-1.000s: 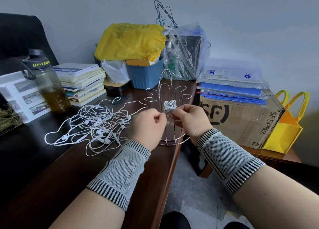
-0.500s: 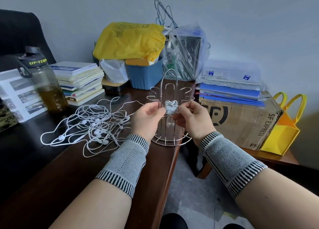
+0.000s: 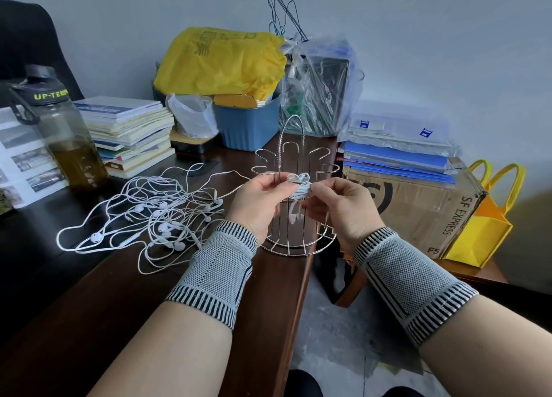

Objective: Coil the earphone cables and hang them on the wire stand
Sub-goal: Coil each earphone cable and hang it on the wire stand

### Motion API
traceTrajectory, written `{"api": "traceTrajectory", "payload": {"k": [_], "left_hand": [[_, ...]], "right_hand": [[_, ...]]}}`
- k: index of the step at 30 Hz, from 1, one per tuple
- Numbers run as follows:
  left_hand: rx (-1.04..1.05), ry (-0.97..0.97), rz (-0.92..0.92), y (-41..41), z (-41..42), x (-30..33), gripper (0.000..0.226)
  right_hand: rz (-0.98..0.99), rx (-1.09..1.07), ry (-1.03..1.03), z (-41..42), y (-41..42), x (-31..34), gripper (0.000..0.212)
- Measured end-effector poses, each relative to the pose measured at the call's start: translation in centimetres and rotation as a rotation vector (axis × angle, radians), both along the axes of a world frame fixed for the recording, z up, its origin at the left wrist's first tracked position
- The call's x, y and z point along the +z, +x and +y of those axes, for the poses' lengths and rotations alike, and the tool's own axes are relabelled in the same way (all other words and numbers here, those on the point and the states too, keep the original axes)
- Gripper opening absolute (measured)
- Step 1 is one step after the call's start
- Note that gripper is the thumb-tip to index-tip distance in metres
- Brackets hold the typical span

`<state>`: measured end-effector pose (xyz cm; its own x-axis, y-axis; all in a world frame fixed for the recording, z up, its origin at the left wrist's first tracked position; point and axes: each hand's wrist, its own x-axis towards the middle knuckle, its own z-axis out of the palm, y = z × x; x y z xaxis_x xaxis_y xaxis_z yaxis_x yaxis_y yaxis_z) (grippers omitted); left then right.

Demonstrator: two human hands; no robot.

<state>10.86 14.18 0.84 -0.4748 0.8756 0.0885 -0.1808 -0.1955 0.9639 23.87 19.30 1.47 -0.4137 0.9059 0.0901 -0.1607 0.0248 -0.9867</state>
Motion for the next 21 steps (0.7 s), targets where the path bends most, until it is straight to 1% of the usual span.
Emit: {"api": "traceTrajectory", "payload": {"k": [5, 7, 9, 11, 12, 15, 18, 21], "left_hand": [[0.016, -0.013, -0.033, -0.3, 0.2, -0.5, 0.011], [0.011, -0.014, -0.04, -0.3, 0.3, -0.7, 0.011], [0.012, 0.001, -0.046, -0.1, 0.3, -0.7, 0.012], [0.027, 0.014, -0.051, 0.0, 0.3, -0.7, 0.012], [0.037, 0.015, -0.05, 0.0, 0.3, -0.7, 0.012], [0.068, 0.012, -0.046, 0.1, 0.4, -0.8, 0.011], [0.07, 0.004, -0.042, 0.1, 0.4, -0.7, 0.01], [0.048, 0.028, -0.063, 0.3, 0.3, -0.7, 0.012]], "right_hand": [[-0.078, -0.048, 0.036, -0.1, 1.6, 0.5, 0.015], [-0.145, -0.099, 0.072, 0.2, 2.5, 0.9, 0.016], [-0.342, -0.167, 0.243, 0.8, 3.2, 1.4, 0.019], [-0.605, -0.233, 0.494, 1.1, 3.6, 2.5, 0.018], [-0.703, -0.252, 0.62, 1.2, 3.5, 3.2, 0.018], [-0.882, -0.273, 0.915, 1.1, 2.3, 6.1, 0.016], [-1.07, -0.212, 1.017, 2.1, -0.2, 8.2, 0.016], [-1.243, -0.075, 0.996, 2.9, -3.2, 8.9, 0.017]]}}
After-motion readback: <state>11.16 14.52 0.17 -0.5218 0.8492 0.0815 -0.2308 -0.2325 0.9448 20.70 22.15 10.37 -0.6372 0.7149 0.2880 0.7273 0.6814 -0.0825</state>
